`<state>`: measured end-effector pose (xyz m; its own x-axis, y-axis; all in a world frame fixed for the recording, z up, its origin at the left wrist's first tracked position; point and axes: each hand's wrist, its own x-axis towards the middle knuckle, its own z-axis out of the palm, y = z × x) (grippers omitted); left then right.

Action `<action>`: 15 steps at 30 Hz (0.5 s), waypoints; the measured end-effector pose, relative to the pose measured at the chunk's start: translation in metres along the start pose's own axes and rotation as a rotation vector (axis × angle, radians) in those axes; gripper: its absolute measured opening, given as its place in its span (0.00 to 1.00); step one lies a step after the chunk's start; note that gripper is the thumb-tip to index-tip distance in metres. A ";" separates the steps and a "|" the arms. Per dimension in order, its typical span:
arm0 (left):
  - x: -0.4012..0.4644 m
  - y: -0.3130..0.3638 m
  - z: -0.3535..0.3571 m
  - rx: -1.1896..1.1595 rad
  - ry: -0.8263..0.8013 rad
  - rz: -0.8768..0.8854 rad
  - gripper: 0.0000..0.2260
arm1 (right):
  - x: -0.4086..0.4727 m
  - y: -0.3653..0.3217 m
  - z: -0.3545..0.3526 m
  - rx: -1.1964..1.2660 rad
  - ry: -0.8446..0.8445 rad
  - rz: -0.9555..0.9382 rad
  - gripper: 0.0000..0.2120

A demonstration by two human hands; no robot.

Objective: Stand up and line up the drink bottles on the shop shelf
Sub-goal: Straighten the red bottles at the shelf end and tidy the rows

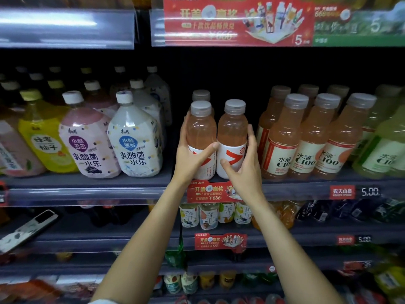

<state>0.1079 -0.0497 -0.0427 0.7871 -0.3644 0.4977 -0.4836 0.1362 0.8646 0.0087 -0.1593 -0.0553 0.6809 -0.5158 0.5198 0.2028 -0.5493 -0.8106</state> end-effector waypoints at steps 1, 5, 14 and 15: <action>-0.001 0.001 0.001 -0.007 0.003 0.000 0.40 | 0.000 -0.001 0.000 -0.002 0.005 -0.001 0.43; -0.001 0.002 0.000 -0.016 0.001 -0.001 0.40 | 0.000 -0.003 -0.004 -0.003 0.015 -0.021 0.42; 0.001 0.000 0.000 -0.020 0.004 0.028 0.38 | -0.003 -0.004 -0.007 -0.019 -0.007 -0.051 0.42; 0.001 0.000 0.000 -0.023 0.006 0.025 0.38 | -0.004 -0.005 -0.006 -0.020 -0.006 -0.044 0.42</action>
<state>0.1083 -0.0499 -0.0425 0.7770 -0.3551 0.5198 -0.4947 0.1661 0.8530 0.0007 -0.1588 -0.0513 0.6760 -0.4870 0.5530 0.2187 -0.5842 -0.7816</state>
